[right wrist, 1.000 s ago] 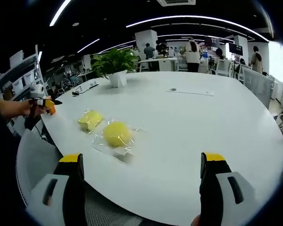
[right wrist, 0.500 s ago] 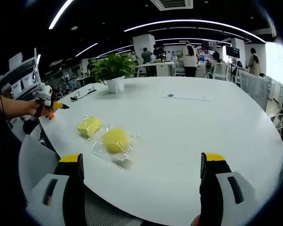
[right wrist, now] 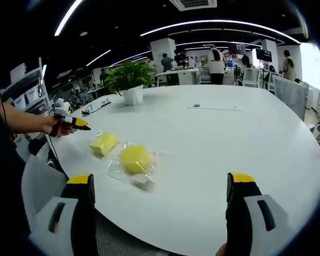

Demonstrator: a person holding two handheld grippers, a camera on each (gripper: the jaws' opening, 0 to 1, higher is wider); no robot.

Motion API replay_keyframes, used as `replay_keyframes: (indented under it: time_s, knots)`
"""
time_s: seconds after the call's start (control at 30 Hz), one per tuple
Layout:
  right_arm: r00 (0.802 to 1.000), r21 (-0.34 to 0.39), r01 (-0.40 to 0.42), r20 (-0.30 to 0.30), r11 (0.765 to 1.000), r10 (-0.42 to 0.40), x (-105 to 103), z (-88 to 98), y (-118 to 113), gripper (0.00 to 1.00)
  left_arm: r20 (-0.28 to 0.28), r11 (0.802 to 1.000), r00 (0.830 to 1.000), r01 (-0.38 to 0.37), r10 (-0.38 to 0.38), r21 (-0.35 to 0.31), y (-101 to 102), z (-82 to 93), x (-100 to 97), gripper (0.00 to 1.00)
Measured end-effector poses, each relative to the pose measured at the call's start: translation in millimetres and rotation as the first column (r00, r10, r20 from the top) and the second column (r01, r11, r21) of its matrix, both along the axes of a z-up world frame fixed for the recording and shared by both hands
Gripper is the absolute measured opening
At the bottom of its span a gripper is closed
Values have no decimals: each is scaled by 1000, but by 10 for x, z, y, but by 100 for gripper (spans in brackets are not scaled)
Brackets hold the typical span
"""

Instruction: Compare the silicone blocks by pressing each to a similar depth, holding the contact briefly, and releasing to observe deformation and rebound differences across the visible hardness samples.

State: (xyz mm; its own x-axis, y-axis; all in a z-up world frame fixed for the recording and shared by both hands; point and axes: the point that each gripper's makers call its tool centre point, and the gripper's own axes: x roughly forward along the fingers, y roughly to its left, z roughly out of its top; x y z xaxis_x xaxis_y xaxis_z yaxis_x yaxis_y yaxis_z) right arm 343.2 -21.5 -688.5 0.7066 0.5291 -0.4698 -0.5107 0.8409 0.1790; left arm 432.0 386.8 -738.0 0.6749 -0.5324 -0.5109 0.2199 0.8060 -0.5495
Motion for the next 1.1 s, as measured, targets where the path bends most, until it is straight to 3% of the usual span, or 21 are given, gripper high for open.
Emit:
replay_keyframes:
  time_s: [0.13, 0.5, 0.6, 0.7, 0.83, 0.9, 0.97, 1.1]
  knots:
    - [1000, -4, 0, -6, 1000, 0, -13, -11, -14, 96, -23, 1000, 1000, 8, -8, -9, -56, -110, 54, 69]
    - [1000, -3, 8, -24, 1000, -8, -47, -71, -50, 96, -131, 983, 991, -64, 41, -173, -178, -309, 140, 42]
    - [999, -5, 9, -46, 1000, -9, -81, -131, -19, 96, -128, 983, 990, -81, 60, -164, -210, -374, 173, 32]
    - [999, -6, 7, -48, 1000, -7, -66, -116, -1, 96, -160, 981, 986, -79, 50, -176, -270, -454, 126, 26]
    - [999, 22, 20, -44, 1000, -19, -29, -92, 7, 96, -163, 968, 985, -94, 56, -232, -286, -442, 108, 16]
    - [999, 26, 23, -45, 999, -21, -26, -91, 10, 96, -165, 969, 985, -96, 59, -229, -283, -433, 103, 3]
    - [999, 24, 23, -49, 999, -22, -27, -99, 7, 96, -183, 958, 981, -113, 65, -263, -284, -418, 105, 1]
    - [998, 25, 24, -51, 999, -23, -6, -109, -17, 96, -178, 961, 981, -114, 70, -252, -299, -397, 94, 0]
